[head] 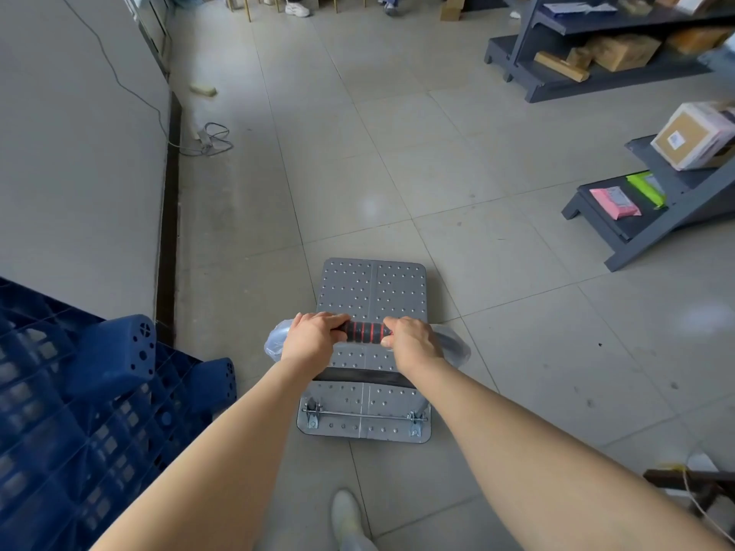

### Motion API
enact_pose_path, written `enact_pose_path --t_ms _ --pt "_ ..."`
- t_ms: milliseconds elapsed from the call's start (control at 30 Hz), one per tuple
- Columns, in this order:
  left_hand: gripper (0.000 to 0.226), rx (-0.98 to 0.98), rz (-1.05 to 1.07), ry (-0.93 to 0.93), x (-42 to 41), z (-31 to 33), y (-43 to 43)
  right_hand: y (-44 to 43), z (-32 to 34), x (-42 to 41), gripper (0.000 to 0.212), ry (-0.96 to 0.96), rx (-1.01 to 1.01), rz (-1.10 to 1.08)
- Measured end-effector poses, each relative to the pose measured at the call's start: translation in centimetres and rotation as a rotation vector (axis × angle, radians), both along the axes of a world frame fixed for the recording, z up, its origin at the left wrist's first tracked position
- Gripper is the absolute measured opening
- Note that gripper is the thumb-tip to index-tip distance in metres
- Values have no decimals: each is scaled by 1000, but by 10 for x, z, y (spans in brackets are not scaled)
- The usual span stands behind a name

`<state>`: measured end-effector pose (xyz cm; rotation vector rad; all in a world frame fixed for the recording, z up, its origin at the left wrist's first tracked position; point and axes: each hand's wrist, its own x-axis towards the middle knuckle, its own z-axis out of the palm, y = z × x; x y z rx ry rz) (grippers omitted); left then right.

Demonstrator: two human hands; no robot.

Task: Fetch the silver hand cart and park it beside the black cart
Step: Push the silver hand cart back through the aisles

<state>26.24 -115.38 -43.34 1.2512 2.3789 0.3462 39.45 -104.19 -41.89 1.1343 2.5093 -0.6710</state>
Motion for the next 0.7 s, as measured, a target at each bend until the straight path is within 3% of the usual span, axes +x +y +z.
enact_pose_path --t_ms 367,700 --pt "32 17 -48 27 -85 5 47 38 -1 -76 26 49 33 -50" --pt "26 54 -31 34 -107 0 103 93 -1 -97 16 91 41 -78"
